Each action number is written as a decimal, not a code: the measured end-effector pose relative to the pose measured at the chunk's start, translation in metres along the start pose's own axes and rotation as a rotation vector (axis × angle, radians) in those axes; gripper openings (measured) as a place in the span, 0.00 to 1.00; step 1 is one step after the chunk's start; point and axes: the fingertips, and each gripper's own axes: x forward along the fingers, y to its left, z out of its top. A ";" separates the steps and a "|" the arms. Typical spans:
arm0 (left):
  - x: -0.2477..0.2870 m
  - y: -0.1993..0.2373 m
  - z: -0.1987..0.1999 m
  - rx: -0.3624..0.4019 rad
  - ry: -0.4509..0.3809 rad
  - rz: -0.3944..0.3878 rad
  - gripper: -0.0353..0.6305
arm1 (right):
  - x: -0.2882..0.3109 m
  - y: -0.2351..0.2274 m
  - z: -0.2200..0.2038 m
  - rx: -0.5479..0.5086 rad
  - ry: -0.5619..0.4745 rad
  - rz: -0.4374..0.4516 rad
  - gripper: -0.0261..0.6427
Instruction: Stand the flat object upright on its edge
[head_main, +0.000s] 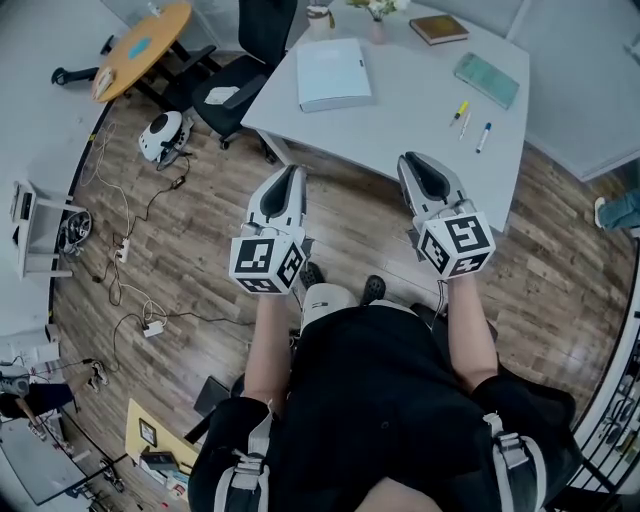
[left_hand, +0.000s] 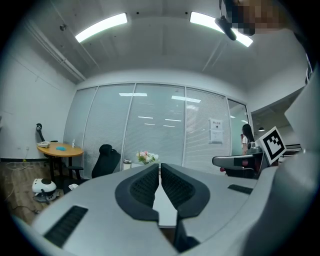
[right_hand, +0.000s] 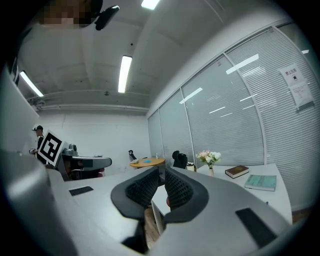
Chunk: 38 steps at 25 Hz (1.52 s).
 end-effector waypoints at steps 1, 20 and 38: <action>0.000 0.001 0.000 -0.001 -0.002 0.003 0.10 | 0.000 0.000 0.000 0.000 0.001 0.003 0.12; 0.097 0.109 0.007 -0.008 -0.006 -0.090 0.24 | 0.147 -0.006 0.010 -0.048 0.056 -0.013 0.25; 0.197 0.261 0.030 -0.024 0.001 -0.185 0.28 | 0.318 -0.001 0.030 -0.064 0.072 -0.109 0.30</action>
